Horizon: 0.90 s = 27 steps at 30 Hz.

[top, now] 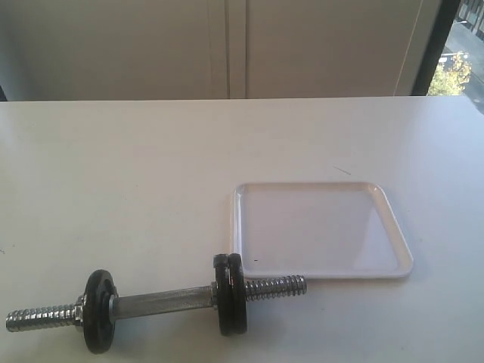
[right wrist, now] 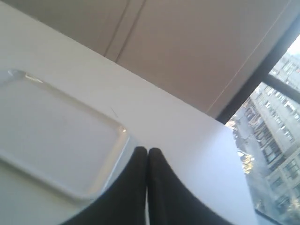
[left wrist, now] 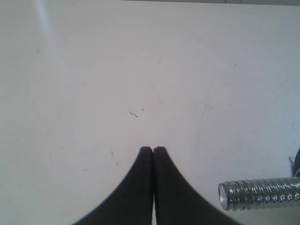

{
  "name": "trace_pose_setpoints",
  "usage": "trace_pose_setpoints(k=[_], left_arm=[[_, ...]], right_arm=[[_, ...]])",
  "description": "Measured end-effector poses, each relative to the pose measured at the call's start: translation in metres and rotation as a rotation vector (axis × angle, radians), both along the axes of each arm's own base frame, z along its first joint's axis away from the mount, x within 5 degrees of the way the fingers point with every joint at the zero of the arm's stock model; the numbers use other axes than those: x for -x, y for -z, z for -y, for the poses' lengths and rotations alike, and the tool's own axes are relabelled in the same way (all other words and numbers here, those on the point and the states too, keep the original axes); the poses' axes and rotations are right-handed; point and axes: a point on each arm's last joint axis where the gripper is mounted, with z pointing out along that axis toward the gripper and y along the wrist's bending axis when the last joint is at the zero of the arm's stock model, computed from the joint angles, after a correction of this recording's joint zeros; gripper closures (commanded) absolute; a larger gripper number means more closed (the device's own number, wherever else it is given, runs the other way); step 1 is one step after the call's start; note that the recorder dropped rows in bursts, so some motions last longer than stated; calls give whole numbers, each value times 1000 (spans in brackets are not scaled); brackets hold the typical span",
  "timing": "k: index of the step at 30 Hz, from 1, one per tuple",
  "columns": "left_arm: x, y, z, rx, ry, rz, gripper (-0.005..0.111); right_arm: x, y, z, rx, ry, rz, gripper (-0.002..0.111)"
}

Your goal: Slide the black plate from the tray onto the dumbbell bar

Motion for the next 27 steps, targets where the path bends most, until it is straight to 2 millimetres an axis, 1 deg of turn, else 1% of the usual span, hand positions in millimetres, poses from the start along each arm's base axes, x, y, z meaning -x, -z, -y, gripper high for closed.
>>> trace_pose_setpoints(k=[4,8,27], left_arm=[[0,0,0,0,0,0,107],[0,0,0,-1,0,0,107],[0,0,0,-1,0,0,107]], right_arm=[[0,0,2,128,11,17,108],[0,0,3,169,15,20,108],[0,1,2,132,11,13,108]])
